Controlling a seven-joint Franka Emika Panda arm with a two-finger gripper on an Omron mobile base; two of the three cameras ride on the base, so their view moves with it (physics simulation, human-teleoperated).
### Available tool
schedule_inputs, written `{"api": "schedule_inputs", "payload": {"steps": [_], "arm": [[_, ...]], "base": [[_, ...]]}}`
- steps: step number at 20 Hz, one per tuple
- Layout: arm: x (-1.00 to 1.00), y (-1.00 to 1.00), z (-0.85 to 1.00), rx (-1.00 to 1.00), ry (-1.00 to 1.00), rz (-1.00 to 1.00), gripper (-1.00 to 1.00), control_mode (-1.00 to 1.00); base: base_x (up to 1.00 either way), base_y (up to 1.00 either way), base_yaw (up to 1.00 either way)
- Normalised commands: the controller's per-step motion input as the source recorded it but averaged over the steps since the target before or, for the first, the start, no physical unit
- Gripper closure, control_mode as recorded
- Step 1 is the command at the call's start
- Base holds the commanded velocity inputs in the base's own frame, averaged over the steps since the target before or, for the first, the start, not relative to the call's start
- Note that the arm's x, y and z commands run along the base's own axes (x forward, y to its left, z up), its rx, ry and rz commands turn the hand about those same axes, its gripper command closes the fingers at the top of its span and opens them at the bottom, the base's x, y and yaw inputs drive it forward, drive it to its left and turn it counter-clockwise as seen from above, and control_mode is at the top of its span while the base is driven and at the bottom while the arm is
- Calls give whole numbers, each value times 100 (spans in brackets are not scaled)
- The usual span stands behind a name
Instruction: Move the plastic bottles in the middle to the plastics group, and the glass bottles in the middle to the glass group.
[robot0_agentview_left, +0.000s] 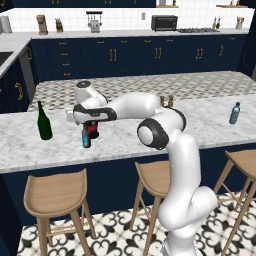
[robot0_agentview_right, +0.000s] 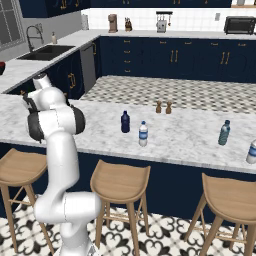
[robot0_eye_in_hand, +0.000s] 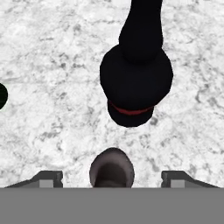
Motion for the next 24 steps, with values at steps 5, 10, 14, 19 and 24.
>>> {"api": "schedule_inputs", "payload": {"steps": [5, 10, 14, 19, 24], "arm": [[0, -3, 27, 0, -2, 5, -100, -100], [-6, -11, 39, 1, -1, 6, -100, -100], [-19, -19, 31, 1, -2, 7, -100, -100], [-31, -54, 22, 0, -2, 4, -100, -100], [-57, -97, 0, 0, -6, 7, -100, -100]], "base": [[0, 0, 0], [0, 0, 0], [0, 0, 0], [0, 0, 0], [0, 0, 0]]}}
